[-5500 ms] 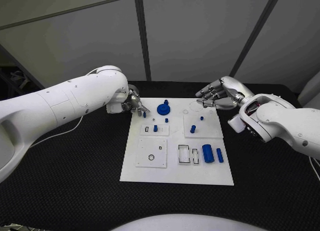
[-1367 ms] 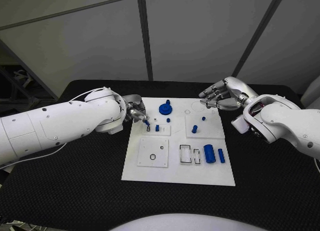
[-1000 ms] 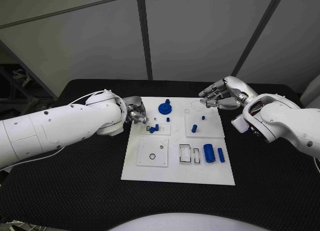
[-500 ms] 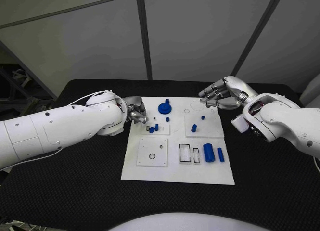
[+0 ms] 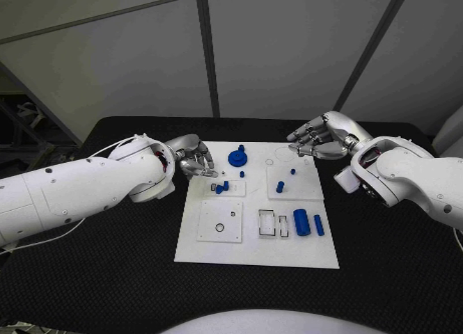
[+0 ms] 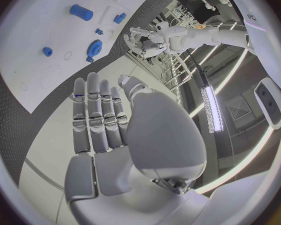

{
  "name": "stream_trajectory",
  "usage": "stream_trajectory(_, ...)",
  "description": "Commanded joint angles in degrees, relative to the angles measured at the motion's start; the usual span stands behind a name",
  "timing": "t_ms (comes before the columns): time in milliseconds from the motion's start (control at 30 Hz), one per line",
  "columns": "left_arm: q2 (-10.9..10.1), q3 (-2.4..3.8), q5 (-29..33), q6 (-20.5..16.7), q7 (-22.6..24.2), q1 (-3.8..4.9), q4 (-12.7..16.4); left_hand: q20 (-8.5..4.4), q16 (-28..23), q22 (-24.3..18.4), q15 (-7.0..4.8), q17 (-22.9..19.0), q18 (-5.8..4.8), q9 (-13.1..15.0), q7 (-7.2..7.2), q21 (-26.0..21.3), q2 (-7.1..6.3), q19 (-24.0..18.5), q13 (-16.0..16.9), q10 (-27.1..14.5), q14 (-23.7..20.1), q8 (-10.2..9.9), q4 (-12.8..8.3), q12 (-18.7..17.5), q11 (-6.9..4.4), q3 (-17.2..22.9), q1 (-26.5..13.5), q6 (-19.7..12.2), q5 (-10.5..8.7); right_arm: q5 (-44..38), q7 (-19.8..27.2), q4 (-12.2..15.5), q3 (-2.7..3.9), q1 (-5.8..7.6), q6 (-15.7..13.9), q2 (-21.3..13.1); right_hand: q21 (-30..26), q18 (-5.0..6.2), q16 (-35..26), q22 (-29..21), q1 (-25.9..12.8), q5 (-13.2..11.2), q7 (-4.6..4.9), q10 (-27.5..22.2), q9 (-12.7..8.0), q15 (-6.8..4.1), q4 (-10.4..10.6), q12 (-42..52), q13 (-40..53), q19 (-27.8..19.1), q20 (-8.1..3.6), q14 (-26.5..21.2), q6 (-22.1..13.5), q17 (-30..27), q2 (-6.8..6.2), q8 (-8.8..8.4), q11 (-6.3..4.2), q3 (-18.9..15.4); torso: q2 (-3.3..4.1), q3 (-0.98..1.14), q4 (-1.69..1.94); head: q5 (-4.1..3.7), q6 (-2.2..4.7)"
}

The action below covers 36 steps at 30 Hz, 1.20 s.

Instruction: Assemble the parts on the task board

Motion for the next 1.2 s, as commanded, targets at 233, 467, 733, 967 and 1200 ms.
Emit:
stream_trajectory(233,-1.67,-0.09,-1.41,-10.75,17.15,-3.04,1.78,1.75,-9.62,-3.55,1.68,-11.88,-0.72,-3.88,1.11,-6.25,1.22,-3.56,-3.3,-5.66,-10.87,-2.7,-2.14,-1.58,1.39,-4.47,7.21,-0.79,0.09,-0.81,0.46,0.4,0.03,0.08,-0.1,-0.35,-0.33,0.65,-0.19,-0.1,-0.32,0.38,0.02,-0.08,0.0,-0.09,-0.25,-0.29,-0.09,0.38,-0.03,0.43,0.08,0.06,0.16,-0.19,0.22,0.21,0.01,-0.09,0.06,-0.47,0.17)
stream_trajectory(467,-1.76,-0.65,-8.32,-9.9,19.46,-3.96,1.84,1.98,-9.21,-3.96,1.71,-13.07,-0.67,-5.22,1.14,-7.03,1.28,-3.5,-4.12,-6.3,-11.27,-3.42,-2.29,-1.1,1.48,-6.36,8.16,-0.94,-0.11,-1.24,0.42,0.42,0.02,0.07,-0.13,-0.5,-0.34,0.65,-0.22,-0.1,-0.29,0.39,0.02,-0.07,0.0,-0.09,-0.28,-0.31,-0.12,0.39,-0.03,0.44,0.09,0.06,0.17,-0.2,0.22,0.23,0.01,-0.06,-0.09,-0.34,0.11)
stream_trajectory(733,-1.77,-1.67,-13.9,-6.59,19.24,-4.18,1.54,1.68,-6.12,-3.58,1.12,-13.95,-0.59,-7.42,0.66,-6.78,1.86,-2.11,-3.98,-5.13,-10.26,-4.03,-1.84,2.72,0.76,-9.9,8.94,0.29,-0.16,-1.41,0.39,0.42,0.02,0.06,-0.16,-0.64,-0.36,0.65,-0.24,-0.11,-0.26,0.39,0.02,-0.07,0.0,-0.09,-0.3,-0.34,-0.14,0.4,-0.03,0.44,0.09,0.07,0.19,-0.2,0.22,0.26,0.07,-0.07,0.01,-0.53,-0.05)
stream_trajectory(967,-1.7,-1.84,-15.89,-4.67,18.41,-4.26,1.11,0.88,4.42,-1.91,0.32,-5.51,-0.59,-9.4,-0.02,-5.11,2.83,-0.47,-1.99,-4.78,-5.42,-4.24,-1.47,8.83,-0.2,-12.34,9.95,2.13,-0.1,-1.44,0.39,0.4,0.02,0.06,-0.16,-0.66,-0.36,0.65,-0.24,-0.11,-0.26,0.39,0.02,-0.07,0.0,-0.09,-0.3,-0.34,-0.14,0.4,-0.03,0.44,0.09,0.07,0.19,-0.2,0.22,0.26,0.1,-0.04,-0.06,-0.37,-0.15)
stream_trajectory(1200,-1.32,-1.89,-17.15,-4.22,17.48,-4.3,0.36,0.76,7.54,-0.93,0.27,-3.37,-0.64,-10.57,0.02,-4.36,3.2,-0.21,-1.6,-5.33,-4.43,-4.73,-1.08,10.82,-0.19,-13.38,10.21,2.26,-0.1,-1.5,0.36,0.37,0.02,0.06,-0.19,-0.67,-0.36,0.65,-0.24,-0.11,-0.26,0.39,0.02,-0.07,0.0,-0.09,-0.3,-0.34,-0.14,0.4,-0.03,0.44,0.09,0.07,0.19,-0.2,0.22,0.26,0.12,-0.05,-0.05,-0.47,-0.18)
